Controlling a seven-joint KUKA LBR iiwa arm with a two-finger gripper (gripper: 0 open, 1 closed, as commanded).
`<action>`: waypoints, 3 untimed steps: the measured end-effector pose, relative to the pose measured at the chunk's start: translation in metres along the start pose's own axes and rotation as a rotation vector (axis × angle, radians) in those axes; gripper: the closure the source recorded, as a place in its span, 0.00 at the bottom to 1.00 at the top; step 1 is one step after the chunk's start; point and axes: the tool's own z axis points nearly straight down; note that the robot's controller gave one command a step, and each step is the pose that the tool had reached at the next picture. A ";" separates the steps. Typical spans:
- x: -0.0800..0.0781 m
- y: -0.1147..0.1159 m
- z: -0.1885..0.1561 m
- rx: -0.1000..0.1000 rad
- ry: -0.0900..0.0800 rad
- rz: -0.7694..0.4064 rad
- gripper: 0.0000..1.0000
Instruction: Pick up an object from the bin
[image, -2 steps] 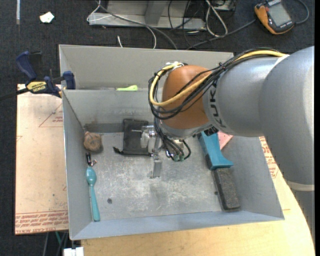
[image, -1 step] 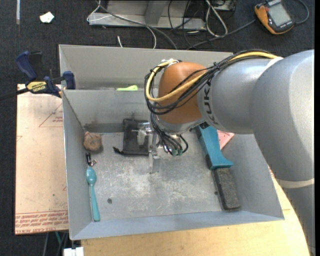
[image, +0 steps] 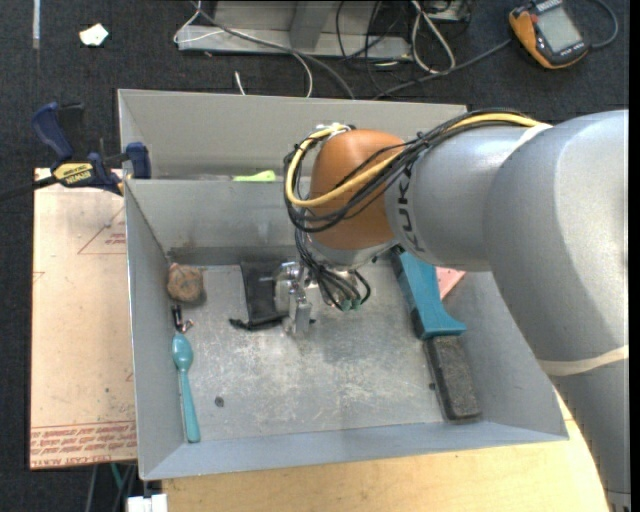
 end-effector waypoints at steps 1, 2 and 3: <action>0.000 0.000 0.000 0.000 0.000 0.000 1.00; -0.001 -0.006 -0.047 0.000 0.003 -0.102 1.00; -0.012 -0.039 -0.024 0.000 -0.002 -0.473 1.00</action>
Offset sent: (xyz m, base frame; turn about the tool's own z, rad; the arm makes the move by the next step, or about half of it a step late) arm 0.0066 -0.0191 0.1612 -0.3174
